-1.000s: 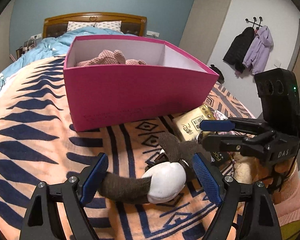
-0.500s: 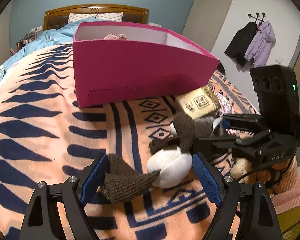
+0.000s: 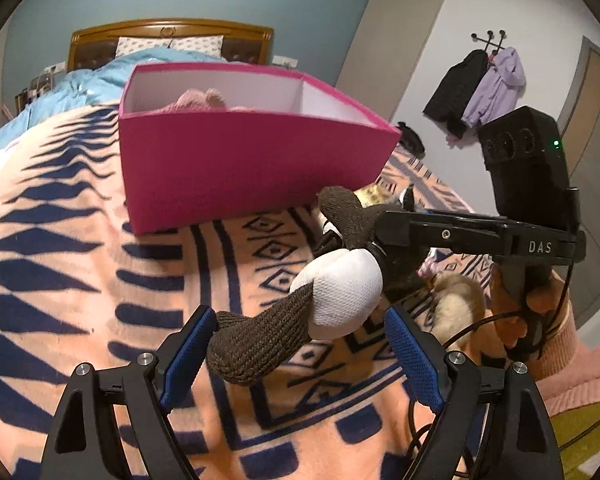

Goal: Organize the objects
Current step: 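Carry the brown plush toy with the right gripper into the box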

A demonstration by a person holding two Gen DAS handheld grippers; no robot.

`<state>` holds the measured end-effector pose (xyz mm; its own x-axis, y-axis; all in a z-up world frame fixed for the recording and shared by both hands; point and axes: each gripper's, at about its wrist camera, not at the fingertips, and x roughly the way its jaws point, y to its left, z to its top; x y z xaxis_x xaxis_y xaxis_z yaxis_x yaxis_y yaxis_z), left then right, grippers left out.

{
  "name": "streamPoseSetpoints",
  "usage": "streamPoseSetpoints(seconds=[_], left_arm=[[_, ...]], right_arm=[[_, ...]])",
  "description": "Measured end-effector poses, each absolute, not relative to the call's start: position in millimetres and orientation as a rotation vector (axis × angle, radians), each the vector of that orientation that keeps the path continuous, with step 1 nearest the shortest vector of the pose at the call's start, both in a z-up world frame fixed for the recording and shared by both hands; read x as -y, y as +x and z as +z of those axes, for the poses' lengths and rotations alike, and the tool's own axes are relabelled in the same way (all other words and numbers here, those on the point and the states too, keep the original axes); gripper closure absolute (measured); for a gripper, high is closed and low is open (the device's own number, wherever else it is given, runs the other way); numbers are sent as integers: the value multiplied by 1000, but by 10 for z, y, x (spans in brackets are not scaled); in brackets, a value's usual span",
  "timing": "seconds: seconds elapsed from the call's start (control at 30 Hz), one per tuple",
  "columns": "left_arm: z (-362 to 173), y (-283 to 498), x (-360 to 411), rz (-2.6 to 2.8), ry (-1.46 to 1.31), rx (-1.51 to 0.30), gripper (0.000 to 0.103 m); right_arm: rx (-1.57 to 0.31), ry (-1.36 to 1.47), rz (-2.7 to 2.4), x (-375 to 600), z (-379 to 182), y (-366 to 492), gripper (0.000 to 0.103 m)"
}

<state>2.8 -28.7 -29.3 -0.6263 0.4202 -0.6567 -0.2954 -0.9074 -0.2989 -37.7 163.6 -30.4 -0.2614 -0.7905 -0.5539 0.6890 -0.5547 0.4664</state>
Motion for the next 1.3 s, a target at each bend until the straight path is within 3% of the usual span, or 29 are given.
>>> streamPoseSetpoints(seconds=[0.13, 0.23, 0.33, 0.47, 0.9, 1.3], left_arm=[[-222, -35, 271, 2525, -1044, 241, 17], [-165, -89, 270, 2528, -1031, 250, 23], [-108, -143, 281, 2499, -1028, 286, 37], [-12, -178, 226, 2512, -994, 257, 42], [460, -446, 242, 2596, -876, 140, 42], [673, -934, 571, 2670, -848, 182, 42]], right_arm=[[195, 936, -1945, -1706, -232, -409, 51], [209, 915, -1947, -1701, -180, -411, 51], [196, 901, -1972, -1693, -123, -433, 51], [206, 877, -1988, -1720, -50, -473, 51], [136, 737, -2016, -1525, 445, -731, 51], [90, 673, -2033, -1168, 709, -1226, 51]])
